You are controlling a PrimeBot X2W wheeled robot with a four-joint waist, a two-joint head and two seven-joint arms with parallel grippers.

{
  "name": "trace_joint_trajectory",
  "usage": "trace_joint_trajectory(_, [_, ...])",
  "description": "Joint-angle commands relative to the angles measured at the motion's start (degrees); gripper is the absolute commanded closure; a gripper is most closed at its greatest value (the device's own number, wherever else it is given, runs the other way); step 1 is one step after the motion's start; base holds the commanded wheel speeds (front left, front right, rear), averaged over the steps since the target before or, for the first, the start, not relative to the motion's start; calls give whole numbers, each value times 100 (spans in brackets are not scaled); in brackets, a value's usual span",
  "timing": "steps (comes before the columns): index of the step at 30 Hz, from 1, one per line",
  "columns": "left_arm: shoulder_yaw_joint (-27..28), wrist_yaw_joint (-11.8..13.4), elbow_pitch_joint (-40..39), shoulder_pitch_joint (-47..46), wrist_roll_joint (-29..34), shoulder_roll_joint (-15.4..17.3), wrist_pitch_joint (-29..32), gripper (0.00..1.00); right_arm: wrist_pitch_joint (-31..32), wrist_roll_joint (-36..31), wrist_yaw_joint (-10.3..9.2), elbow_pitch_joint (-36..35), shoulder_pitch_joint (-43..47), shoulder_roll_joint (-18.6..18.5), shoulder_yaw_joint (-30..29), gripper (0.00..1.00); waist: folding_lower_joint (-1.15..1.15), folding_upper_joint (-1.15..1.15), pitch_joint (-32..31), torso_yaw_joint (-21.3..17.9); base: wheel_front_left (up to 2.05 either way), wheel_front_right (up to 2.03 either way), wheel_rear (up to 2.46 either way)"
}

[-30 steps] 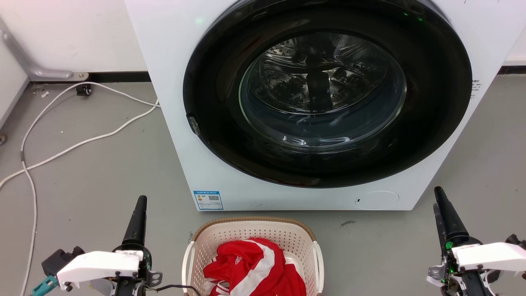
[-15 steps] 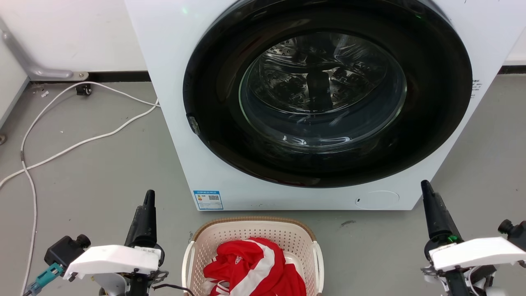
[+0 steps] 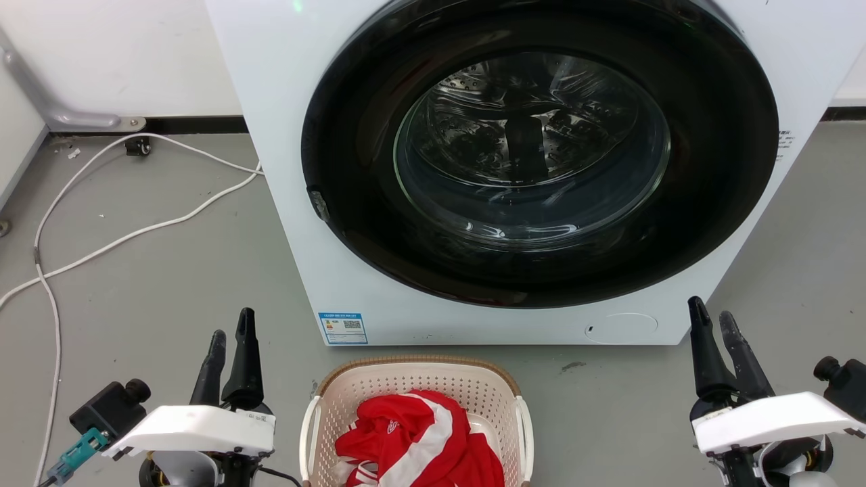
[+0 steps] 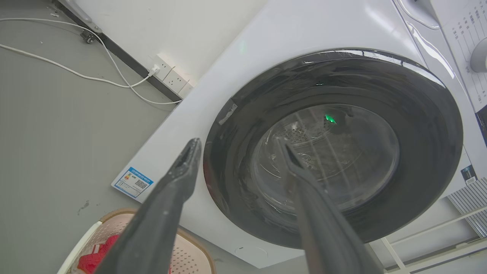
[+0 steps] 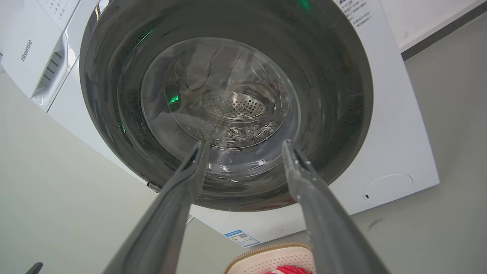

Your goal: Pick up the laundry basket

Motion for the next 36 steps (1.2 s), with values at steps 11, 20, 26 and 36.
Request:
trace_joint_trajectory(11, [-45,-67,-137,74,993,25,-247,0,-242,-1078,0,-164,80,-22,59,0,0,0,10,28,0,0,0])
trace_joint_trajectory(20, [-56,-28,-121,151,1597,26,-391,0,-386,-1804,0,-179,151,-23,69,0,0,0,6,33,0,0,0])
trace_joint_trajectory(26, [-83,-6,-111,196,2027,27,-497,0,-493,-2267,0,-195,203,-23,123,0,0,0,5,53,0,0,0])
trace_joint_trajectory(36, [-121,33,-78,277,2608,29,-634,0,-630,-2858,0,-223,269,-24,172,0,0,0,-3,70,0,0,0])
